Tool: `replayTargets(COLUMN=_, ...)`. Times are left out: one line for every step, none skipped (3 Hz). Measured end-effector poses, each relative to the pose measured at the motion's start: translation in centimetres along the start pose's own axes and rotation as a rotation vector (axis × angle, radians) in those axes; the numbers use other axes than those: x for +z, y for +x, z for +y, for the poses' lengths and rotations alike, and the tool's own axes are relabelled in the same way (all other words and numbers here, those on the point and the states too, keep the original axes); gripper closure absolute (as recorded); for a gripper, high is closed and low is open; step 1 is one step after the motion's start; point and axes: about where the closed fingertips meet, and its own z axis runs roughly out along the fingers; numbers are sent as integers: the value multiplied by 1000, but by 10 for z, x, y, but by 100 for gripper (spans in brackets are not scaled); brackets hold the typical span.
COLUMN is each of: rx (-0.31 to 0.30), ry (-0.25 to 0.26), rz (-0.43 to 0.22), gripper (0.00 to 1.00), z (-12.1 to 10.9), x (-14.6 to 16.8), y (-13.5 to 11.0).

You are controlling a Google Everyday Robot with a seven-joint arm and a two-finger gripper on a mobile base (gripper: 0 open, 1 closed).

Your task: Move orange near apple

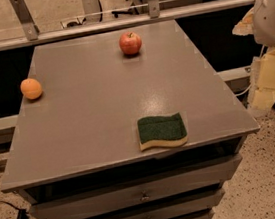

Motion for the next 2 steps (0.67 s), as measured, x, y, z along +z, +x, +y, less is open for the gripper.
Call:
replayTargets(rx=0, ry=0, rz=0, gripper=0, z=0, x=0, y=0)
replayTargets(rx=-5, ry=-6, rz=-50, gripper=0, z=-2, x=4, y=-22)
